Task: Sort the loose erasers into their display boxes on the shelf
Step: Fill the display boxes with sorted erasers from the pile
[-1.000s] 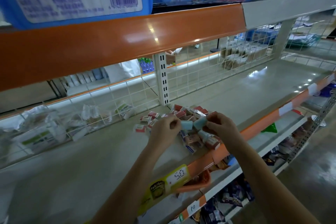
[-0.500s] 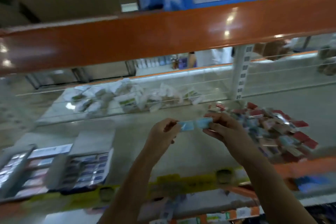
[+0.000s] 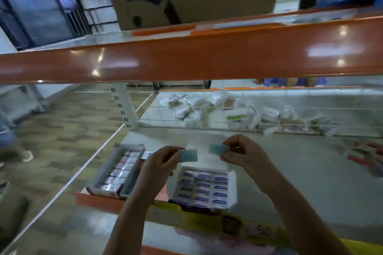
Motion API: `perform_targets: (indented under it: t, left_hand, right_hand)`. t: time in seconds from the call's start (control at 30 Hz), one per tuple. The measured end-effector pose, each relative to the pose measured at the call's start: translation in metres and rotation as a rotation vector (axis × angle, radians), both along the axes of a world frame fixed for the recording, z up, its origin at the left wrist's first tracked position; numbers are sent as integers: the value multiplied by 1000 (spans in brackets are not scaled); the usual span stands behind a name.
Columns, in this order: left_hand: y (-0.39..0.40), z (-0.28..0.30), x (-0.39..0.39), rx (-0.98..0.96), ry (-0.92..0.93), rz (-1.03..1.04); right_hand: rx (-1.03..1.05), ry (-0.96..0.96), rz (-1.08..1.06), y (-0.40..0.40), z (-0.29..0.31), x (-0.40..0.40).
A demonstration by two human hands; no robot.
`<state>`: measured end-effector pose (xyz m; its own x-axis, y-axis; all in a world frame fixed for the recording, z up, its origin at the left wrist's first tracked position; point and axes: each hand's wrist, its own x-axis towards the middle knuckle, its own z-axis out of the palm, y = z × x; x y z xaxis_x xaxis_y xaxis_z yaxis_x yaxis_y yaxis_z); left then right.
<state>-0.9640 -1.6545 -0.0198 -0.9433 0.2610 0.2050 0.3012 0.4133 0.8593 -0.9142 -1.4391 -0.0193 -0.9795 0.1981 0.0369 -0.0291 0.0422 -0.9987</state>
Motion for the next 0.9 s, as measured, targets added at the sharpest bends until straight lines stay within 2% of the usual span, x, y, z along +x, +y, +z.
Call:
perform_targets:
  t: [0.27, 0.57, 0.73, 0.9]
  left_hand:
    - [-96, -12, -49, -27, -36, -41]
    - [-143, -40, -90, -60, -101, -145]
    - [-142, -47, -96, -55, -95, -185]
    - [-142, -45, -97, -142, -44, -226]
  right_hand:
    - [370, 5, 50, -92, -9, -63]
    - [904, -84, 69, -133, -15, -87]
    - [1069, -168, 86, -137, -15, -94]
    - [1128, -212, 113, -145, -21, -104]
